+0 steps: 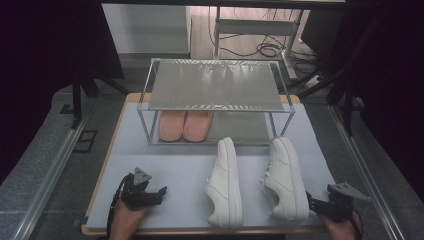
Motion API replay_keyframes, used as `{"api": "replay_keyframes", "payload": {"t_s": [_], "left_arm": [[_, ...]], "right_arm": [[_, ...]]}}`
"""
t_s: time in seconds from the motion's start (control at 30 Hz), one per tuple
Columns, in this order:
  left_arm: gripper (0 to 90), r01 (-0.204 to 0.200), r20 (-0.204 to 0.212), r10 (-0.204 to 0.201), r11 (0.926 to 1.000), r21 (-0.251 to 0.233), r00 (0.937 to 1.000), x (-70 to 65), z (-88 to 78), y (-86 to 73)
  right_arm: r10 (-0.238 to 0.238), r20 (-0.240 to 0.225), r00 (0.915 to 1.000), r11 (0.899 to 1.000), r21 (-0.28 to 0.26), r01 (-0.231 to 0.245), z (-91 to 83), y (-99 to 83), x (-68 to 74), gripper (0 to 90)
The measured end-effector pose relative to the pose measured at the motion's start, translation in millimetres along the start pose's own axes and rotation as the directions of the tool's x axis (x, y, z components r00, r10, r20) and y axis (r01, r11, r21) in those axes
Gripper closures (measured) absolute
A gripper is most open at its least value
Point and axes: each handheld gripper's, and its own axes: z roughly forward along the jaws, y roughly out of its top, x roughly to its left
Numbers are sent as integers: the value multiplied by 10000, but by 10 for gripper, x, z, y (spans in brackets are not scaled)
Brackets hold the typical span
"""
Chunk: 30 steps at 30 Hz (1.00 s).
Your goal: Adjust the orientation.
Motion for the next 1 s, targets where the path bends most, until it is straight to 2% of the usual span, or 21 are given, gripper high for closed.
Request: {"api": "replay_keyframes", "payload": {"t_s": [0.13, 0.23, 0.27, 0.3, 0.33, 0.37, 0.4, 0.47, 0.53, 0.57, 0.6, 0.63, 0.67, 0.9, 1.0], "left_arm": [[136, -9, -9, 9, 10000, 2, 10000, -1, 0, 0], [136, -10, -13, 10, 10000, -2, 10000, -2, 0, 0], [136, -10, -13, 10, 10000, -1, 10000, -2, 0, 0], [136, -9, -13, 9, 10000, -1, 10000, -1, 1, 0], [136, -8, -9, 8, 10000, 1, 10000, -1, 1, 0], [136, -9, -11, 9, 10000, 0, 10000, -1, 1, 0], [136, -10, -14, 10, 10000, 0, 10000, -2, 1, 0], [136, -6, -14, 6, 10000, -3, 10000, -2, 1, 0], [136, -9, -14, 9, 10000, -1, 10000, -1, 1, 0], [136, -9, -14, 9, 10000, -1, 10000, -1, 1, 0], [136, -7, -13, 7, 10000, -2, 10000, -1, 1, 0], [136, -6, -11, 6, 10000, -1, 10000, -1, 1, 0], [136, -6, -11, 6, 10000, -1, 10000, -1, 1, 0], [136, -6, -13, 6, 10000, -9, 10000, 0, 0, -2], [137, -2, -13, 2, 10000, -17, 10000, -1, 1, -2]], "right_arm": [[-207, -151, 9997, 9996, 201, 210, -26, 71, 10, 34], [-172, -149, 9997, 9995, 254, 176, -34, 99, 8, 55], [78, -249, 9997, 9996, 273, -71, -47, 123, -3, 121], [78, -249, 9997, 9996, 273, -71, -47, 123, -3, 121], [385, -281, 9989, 9991, 183, -380, -65, 144, -15, 177], [385, -281, 9989, 9991, 183, -380, -65, 144, -15, 177], [489, -271, 9984, 9987, 120, -486, -89, 169, -17, 259], [494, -246, 9985, 9988, 63, -492, -99, 179, -14, 294], [422, -499, 9979, 9991, 30, -421, -155, 236, -5, 450], [422, -499, 9979, 9991, 30, -421, -155, 236, -5, 450], [372, -517, 9980, 9993, -15, -374, -169, 256, 5, 492], [225, -567, 9981, 9997, -25, -227, -196, 298, 25, 584], [225, -567, 9981, 9997, -25, -227, -196, 298, 25, 584], [-256, -1048, 9942, 9995, 181, 277, -246, 455, 95, 871], [-590, -1116, 9920, 9975, 328, 630, -271, 552, 161, 900]]}}
